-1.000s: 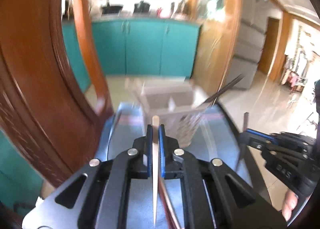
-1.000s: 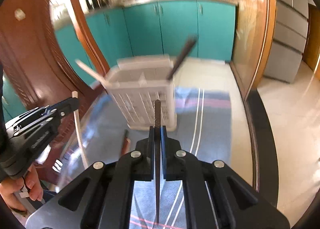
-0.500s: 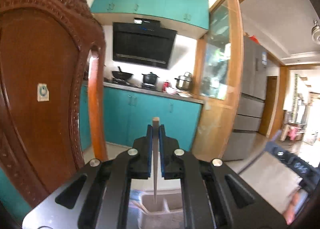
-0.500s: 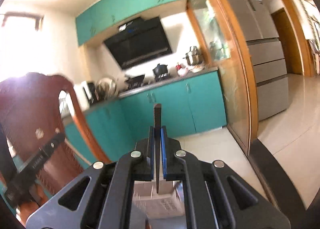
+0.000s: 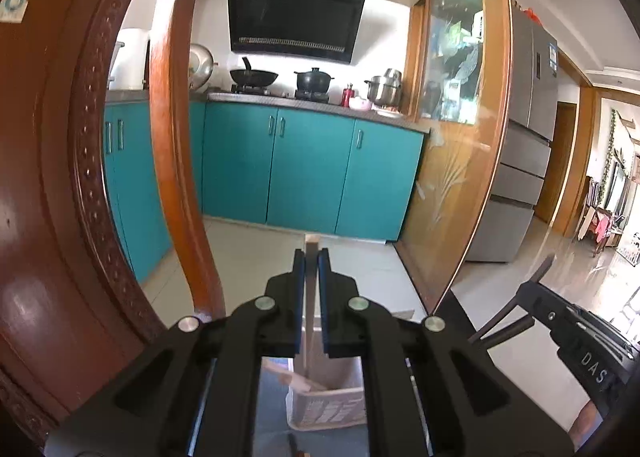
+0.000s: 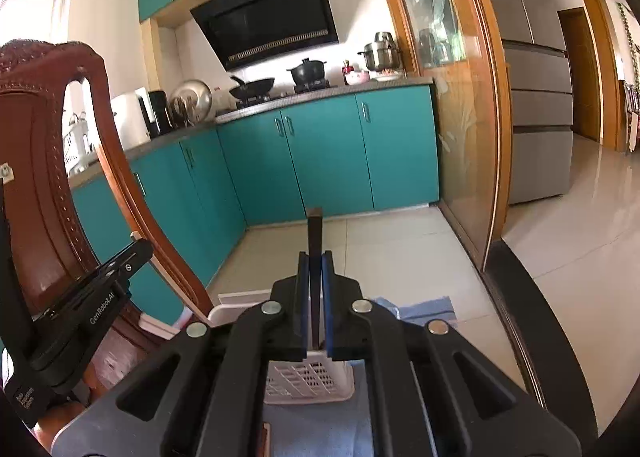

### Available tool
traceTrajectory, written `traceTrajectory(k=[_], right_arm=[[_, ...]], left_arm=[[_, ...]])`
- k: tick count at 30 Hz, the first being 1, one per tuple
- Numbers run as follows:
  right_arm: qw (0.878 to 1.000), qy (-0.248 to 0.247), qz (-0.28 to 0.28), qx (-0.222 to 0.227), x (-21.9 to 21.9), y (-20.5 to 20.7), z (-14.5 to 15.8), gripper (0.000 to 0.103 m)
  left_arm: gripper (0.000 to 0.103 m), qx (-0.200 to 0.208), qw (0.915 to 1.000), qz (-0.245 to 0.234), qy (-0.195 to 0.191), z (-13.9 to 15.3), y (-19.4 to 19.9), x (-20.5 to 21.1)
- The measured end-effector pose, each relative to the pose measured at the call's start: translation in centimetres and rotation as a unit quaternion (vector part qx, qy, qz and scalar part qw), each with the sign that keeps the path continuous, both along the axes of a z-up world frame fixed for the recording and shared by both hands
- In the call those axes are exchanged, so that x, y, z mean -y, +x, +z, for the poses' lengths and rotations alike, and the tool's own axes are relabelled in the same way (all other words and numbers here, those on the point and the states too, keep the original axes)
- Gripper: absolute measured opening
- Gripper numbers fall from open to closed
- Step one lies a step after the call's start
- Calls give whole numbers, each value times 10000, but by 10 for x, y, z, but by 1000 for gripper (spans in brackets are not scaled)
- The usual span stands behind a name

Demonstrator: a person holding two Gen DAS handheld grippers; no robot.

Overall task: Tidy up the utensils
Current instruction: 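Open both tools to release the chopsticks into the holder, then move both tools back over the remaining chopsticks on the cloth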

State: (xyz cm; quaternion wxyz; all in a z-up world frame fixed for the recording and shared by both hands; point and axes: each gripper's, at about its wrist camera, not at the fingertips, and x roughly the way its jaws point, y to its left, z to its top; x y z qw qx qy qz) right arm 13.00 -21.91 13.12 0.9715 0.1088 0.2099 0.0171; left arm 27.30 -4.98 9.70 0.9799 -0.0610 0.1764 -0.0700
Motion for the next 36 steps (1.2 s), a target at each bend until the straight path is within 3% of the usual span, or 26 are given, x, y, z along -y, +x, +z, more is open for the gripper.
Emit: traceTrajectory(k=[6, 9, 14, 18, 20, 22, 23, 25, 28, 30, 33, 36], right_arm=[[10000, 1, -43, 59, 4, -16, 6, 21], [9998, 118, 62, 137, 6, -34, 16, 22], [9983, -43, 563, 153, -13, -71, 21, 22], [9949, -328, 898, -319, -38, -74, -21, 22], [9868, -528, 1109, -1052, -53, -58, -68, 22], [9689, -375, 1308, -2068, -62, -35, -122, 22], [9540, -173, 1473, -2604, -67, -25, -148, 22], [9331, 107, 1713, -3161, -75, -17, -179, 22], [9182, -23, 1923, -3462, -96, -14, -201, 22], [9156, -276, 1913, -3525, -107, -14, -208, 28], [9239, -636, 1793, -3319, -117, -15, -208, 25], [9261, -379, 1685, -3354, -112, -16, -209, 15]], left_arm=[[21, 149, 9999, -13, -40, 10, -20, -6], [24, 313, 9992, -14, -251, 16, -43, -20], [31, 505, 9968, 421, -458, 17, -71, -50], [38, 167, 9971, 317, -673, -1, -67, -64], [39, -91, 9973, 355, -632, -17, -63, -66], [39, -345, 9975, 370, -501, -32, -58, -64], [39, -461, 9973, 387, -428, -37, -55, -62], [39, -684, 9964, 347, -355, -45, -50, -59], [42, -816, 9960, 228, -293, -51, -46, -53], [44, -821, 9964, 185, -137, -52, -45, -48], [45, -839, 9964, 152, 5, -55, -44, -43], [45, -954, 9953, 121, 86, -60, -40, -42]])
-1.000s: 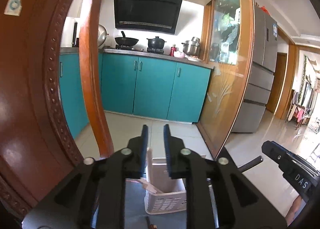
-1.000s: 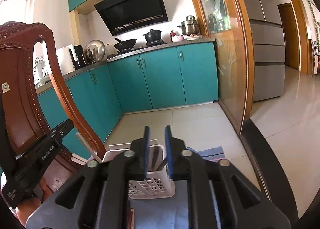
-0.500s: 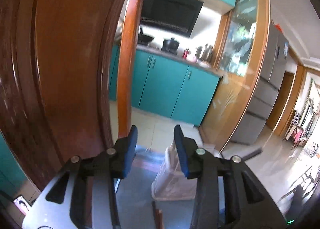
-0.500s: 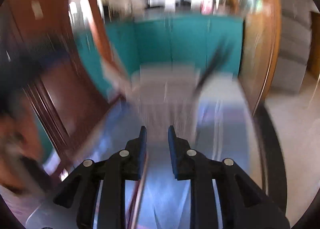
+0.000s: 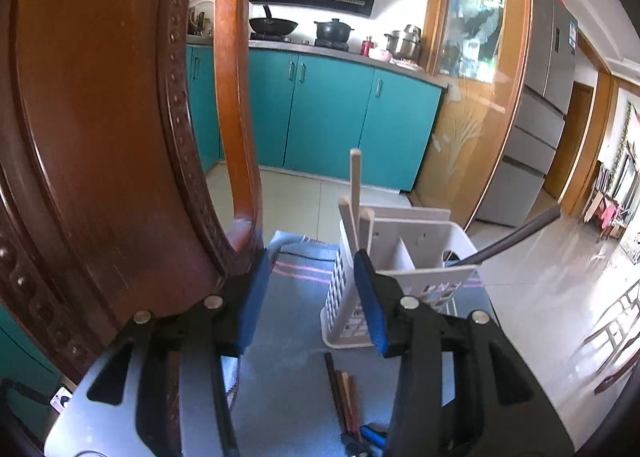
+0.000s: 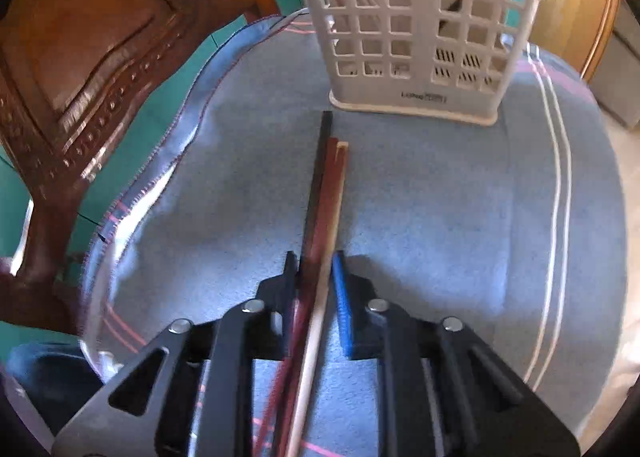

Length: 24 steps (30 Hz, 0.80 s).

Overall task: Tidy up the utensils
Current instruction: 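Move both tools back over the remaining chopsticks on the cloth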

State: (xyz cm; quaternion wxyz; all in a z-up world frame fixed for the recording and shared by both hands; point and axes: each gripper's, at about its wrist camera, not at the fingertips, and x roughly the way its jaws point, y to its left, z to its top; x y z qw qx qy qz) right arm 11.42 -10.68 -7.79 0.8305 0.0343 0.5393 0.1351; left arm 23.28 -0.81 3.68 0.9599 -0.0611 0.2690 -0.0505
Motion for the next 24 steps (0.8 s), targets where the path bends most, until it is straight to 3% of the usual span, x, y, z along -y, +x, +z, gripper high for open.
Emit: traceTrajectory(k=[3, 6, 9, 17, 21, 24], right_arm=[[9993, 152, -330, -7, 14, 0, 6, 6], [9975, 230, -661, -50, 32, -2, 10, 6], [9948, -60, -1010, -152, 52, 0, 6, 6], [9856, 56, -1683, -136, 100, -6, 14, 18], [9853, 52, -1708, -45, 104, -9, 20, 19], [9870, 54, -1604, -33, 106, -11, 25, 19]], left_arm=[[45, -165, 9999, -40, 30, -8, 2, 0], [48, -371, 9992, -62, 103, -18, 6, 4], [52, -832, 9961, -178, 230, -37, 14, 10], [51, -2308, 9708, -516, 399, -117, 46, 33], [48, -2376, 9689, -369, 576, -145, 60, 38], [47, -2416, 9691, -403, 292, -154, 72, 34]])
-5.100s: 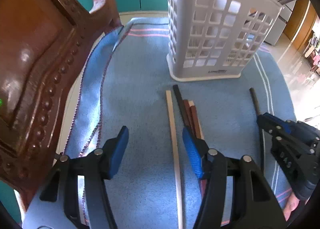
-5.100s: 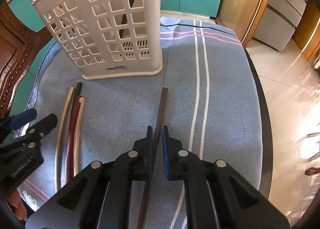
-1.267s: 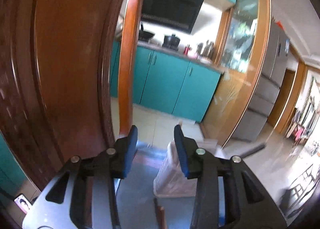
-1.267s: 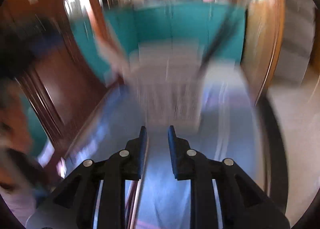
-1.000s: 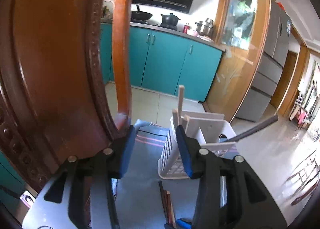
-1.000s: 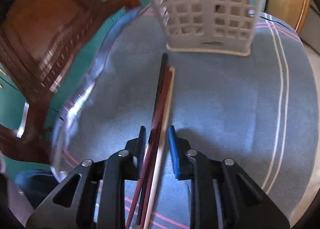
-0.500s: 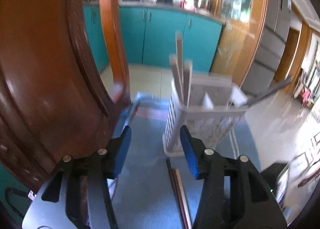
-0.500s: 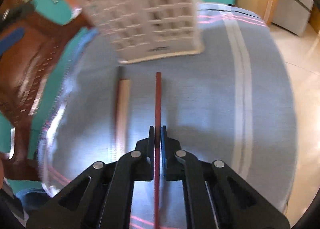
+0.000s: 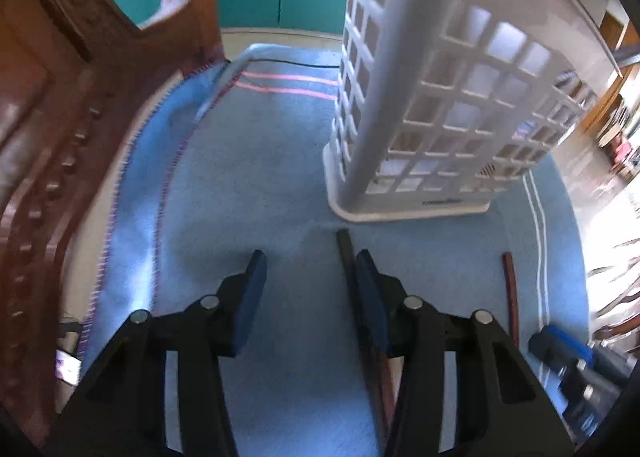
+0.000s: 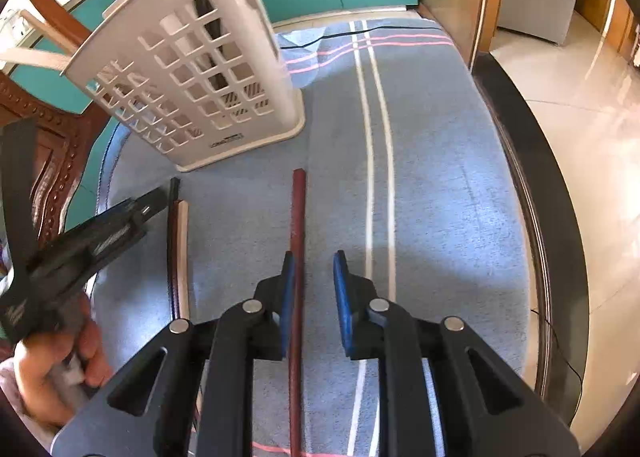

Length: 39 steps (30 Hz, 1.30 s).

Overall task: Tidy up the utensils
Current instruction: 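Move both tools back over the remaining chopsticks on the cloth, then close the left tool on a black chopstick while the right tool closes on a reddish-brown one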

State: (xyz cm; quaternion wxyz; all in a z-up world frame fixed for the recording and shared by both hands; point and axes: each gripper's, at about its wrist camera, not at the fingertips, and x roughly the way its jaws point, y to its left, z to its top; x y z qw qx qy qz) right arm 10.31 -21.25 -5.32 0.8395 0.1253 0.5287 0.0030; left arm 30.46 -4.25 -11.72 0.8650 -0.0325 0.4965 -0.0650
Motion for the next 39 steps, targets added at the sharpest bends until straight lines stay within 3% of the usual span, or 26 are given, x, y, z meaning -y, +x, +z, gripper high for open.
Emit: traceTrajectory(k=[3, 5, 7, 13, 21, 30, 34, 39], right_arm=[[9999, -75, 122, 21, -5, 4, 1, 19], [9997, -132, 195, 26, -7, 4, 2, 19], [9995, -204, 243, 30, -7, 3, 2, 19], [9994, -289, 193, -44, -8, 7, -3, 20], [9984, -480, 286, 14, -15, 16, -6, 25], [9954, -843, 459, 34, -31, 32, -13, 25], [9940, -993, 449, 53, -35, 36, -17, 27], [9930, -1067, 507, 90, -42, 39, -18, 36]], left_arm=[[44, 101, 9996, -35, 271, -4, 4, 6], [22, 198, 9984, 6, 539, -6, 4, 8], [12, 166, 9985, -127, 515, -5, 4, 8], [9, -21, 9979, -516, 400, -2, -9, 10], [9, -166, 9987, -240, 426, 0, -21, -6], [28, -228, 9974, -349, 595, -4, -35, -4], [30, -213, 9968, -397, 666, -1, -42, 2], [34, -184, 9960, -429, 760, -1, -45, 6]])
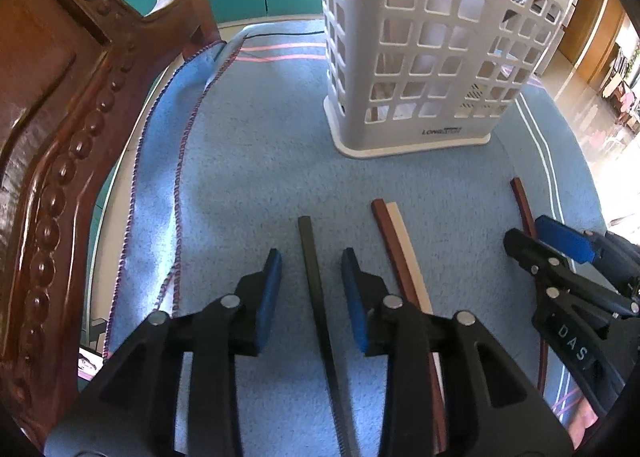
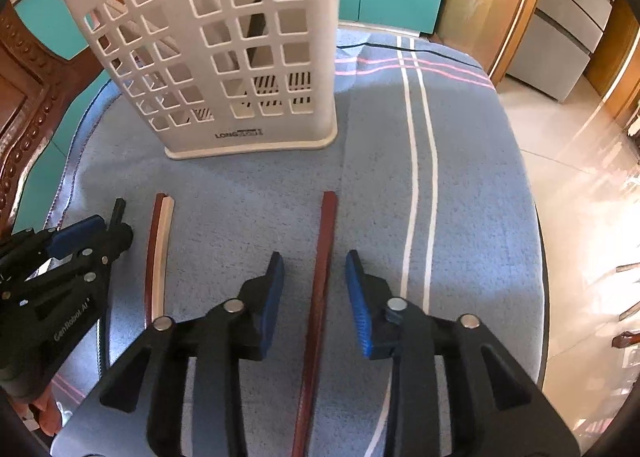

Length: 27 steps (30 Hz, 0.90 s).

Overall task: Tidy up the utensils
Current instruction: 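Close the left tool on a black chopstick while the right tool closes on a reddish-brown one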

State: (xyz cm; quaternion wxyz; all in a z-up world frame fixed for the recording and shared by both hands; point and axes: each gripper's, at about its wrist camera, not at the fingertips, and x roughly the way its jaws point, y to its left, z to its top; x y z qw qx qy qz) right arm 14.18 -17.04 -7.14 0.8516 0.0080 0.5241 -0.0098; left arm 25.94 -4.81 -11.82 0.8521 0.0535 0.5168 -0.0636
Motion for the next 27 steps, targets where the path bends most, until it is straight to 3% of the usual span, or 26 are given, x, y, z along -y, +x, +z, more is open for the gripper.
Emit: traceTrajectory(k=[4, 13, 24, 27], right_arm=[[10000, 4, 21, -15, -4, 3, 0, 40], [9999, -55, 64, -79, -6, 7, -1, 40], [9998, -93, 118, -124, -7, 7, -2, 40], [9997, -114, 162, -142, -9, 8, -2, 34]], left_arm=[[41, 31, 9999, 10, 96, 2, -5, 0], [45, 61, 9998, 8, 187, 4, -10, 0], [45, 71, 9994, -53, 325, 7, -20, 6], [36, 27, 9997, -90, 229, 8, -20, 7]])
